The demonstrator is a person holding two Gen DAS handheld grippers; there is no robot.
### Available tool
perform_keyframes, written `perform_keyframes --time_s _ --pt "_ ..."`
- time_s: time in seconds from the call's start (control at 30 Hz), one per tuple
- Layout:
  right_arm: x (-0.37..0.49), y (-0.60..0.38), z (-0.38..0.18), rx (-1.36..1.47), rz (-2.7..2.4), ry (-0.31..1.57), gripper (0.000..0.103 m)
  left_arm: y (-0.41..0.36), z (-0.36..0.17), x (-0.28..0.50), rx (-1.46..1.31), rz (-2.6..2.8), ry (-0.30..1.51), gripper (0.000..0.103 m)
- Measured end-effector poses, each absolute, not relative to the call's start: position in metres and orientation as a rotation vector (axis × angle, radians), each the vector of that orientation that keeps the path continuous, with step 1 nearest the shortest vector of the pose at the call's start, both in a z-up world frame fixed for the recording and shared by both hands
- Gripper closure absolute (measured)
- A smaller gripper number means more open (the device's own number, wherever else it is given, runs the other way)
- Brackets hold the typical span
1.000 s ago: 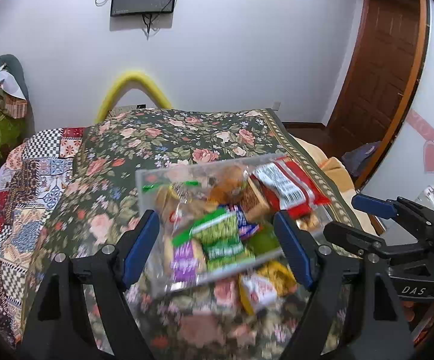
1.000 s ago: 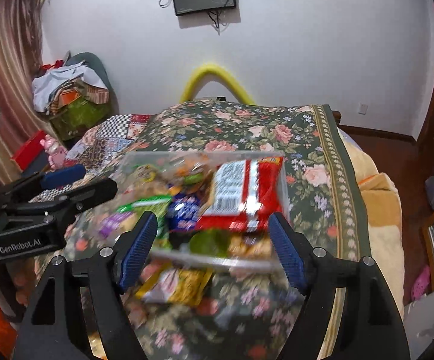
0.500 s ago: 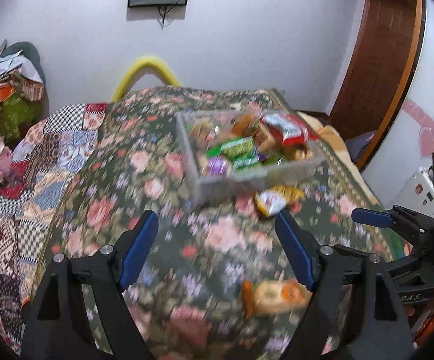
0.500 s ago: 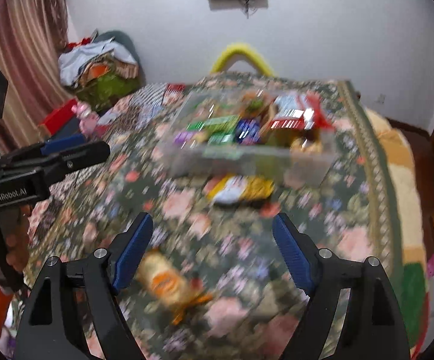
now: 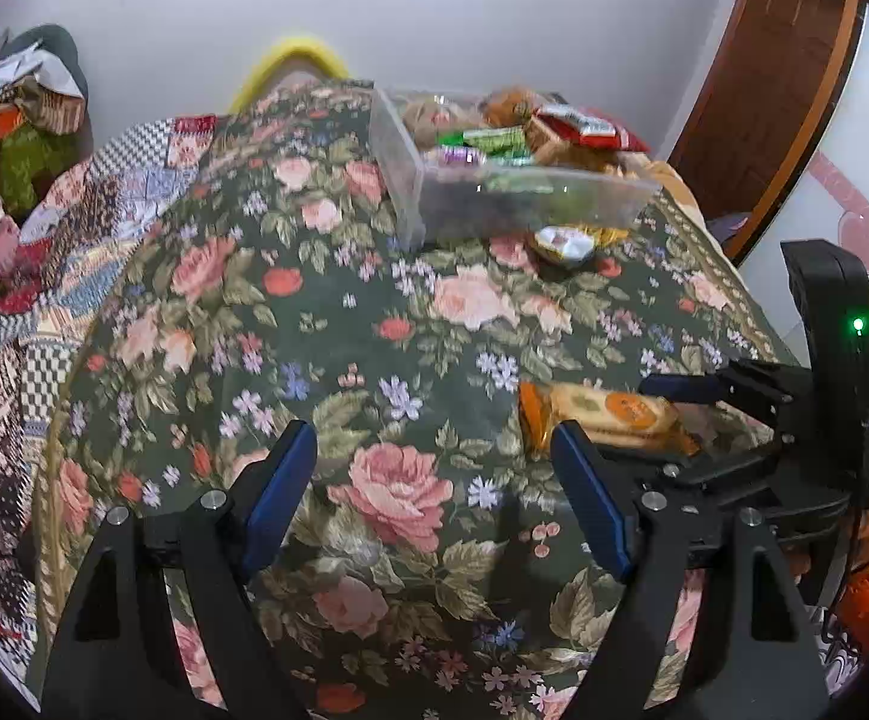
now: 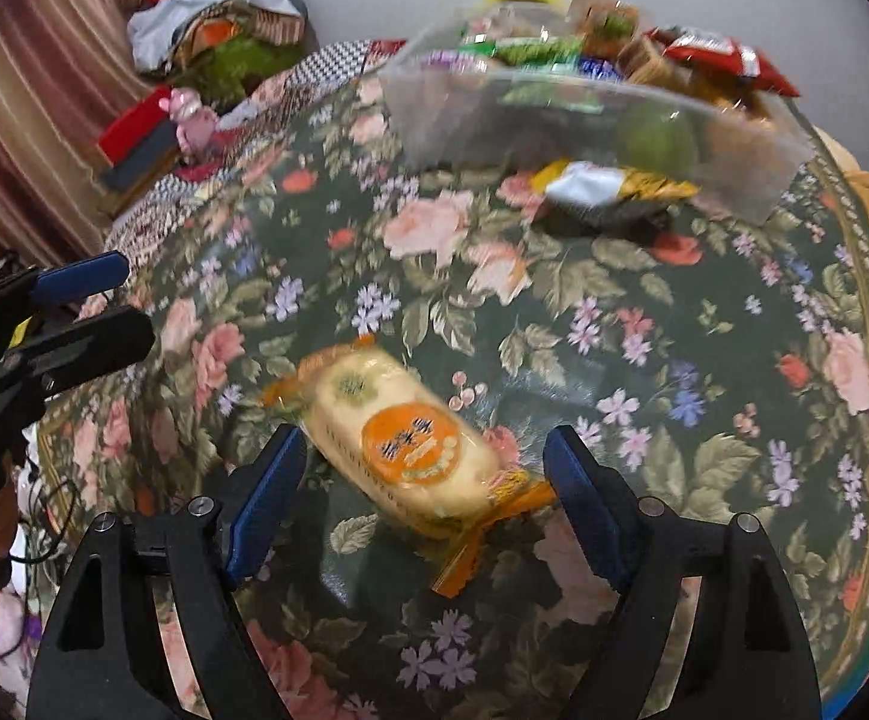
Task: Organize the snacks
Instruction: 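Grasp the orange-label bread roll with the right tool while the left tool reaches for the yellow-white snack bag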
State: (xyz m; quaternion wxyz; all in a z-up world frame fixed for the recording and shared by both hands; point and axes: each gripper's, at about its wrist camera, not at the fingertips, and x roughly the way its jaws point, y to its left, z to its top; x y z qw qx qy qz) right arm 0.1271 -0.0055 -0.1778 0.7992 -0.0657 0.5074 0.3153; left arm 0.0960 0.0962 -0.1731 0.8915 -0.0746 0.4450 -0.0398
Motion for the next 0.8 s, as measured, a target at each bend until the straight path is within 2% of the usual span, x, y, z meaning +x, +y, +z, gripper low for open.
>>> perform_keyframes --time_s 0.03,0.13,0.2,0.27,0.8 --pt "0.128 -0.005 -0.179 -0.142 0.674 1.088 0.027 0.096 -0.177 0.097 -0.161 -0.084 0.934 0.022" --pt "0.132 -0.010 -0.176 -0.131 0.662 1.068 0.043 0.094 -0.182 0.101 -0.164 -0.083 0.946 0.022" --pt "0.136 -0.013 -0.175 -0.129 0.657 1.063 0.063 0.092 -0.182 0.104 -0.159 -0.085 0.943 0.022" --pt "0.140 -0.019 -0.175 -0.121 0.651 1.063 0.071 0.090 -0.181 0.108 -0.158 -0.087 0.938 0.022" --pt "0.175 -0.121 -0.146 0.002 0.485 0.943 0.071 0.020 -0.183 0.208 -0.157 -0.178 0.968 0.022"
